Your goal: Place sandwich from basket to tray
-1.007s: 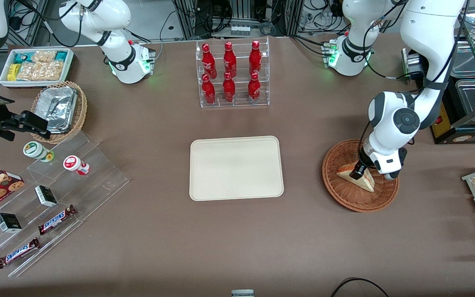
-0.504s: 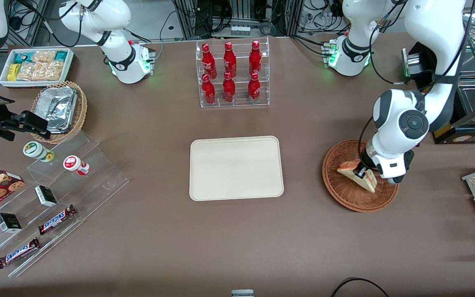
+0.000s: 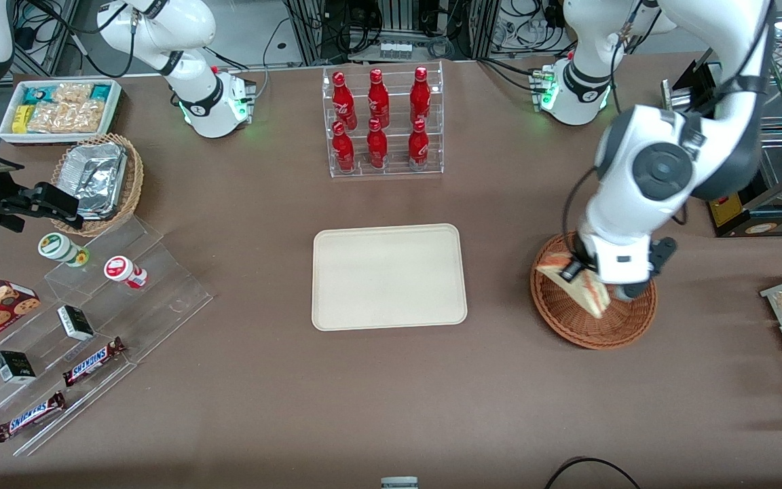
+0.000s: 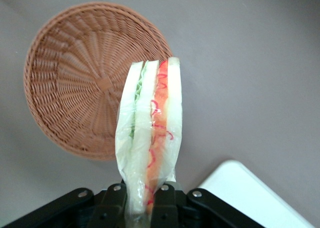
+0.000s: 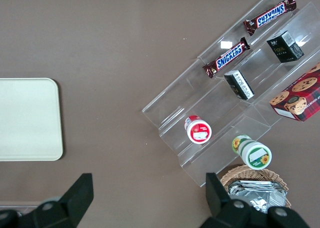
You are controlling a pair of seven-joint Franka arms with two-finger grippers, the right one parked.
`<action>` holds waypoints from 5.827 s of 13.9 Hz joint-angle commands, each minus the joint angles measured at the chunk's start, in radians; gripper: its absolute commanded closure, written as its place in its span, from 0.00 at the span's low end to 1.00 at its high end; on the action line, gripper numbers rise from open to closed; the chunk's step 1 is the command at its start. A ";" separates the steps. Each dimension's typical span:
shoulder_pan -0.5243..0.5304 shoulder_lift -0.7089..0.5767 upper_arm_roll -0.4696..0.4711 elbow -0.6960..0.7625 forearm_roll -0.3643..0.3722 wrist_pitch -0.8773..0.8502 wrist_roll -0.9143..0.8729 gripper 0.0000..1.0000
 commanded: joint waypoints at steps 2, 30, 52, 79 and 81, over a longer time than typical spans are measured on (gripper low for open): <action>-0.158 0.059 0.008 0.096 0.017 -0.047 0.009 0.86; -0.533 0.616 0.011 0.423 0.100 0.177 0.167 0.37; -0.228 0.006 0.017 0.258 0.065 -0.289 0.284 0.00; 0.233 -0.260 0.074 0.119 -0.121 -0.406 1.044 0.00; 0.231 -0.266 0.079 0.124 -0.103 -0.413 1.049 0.00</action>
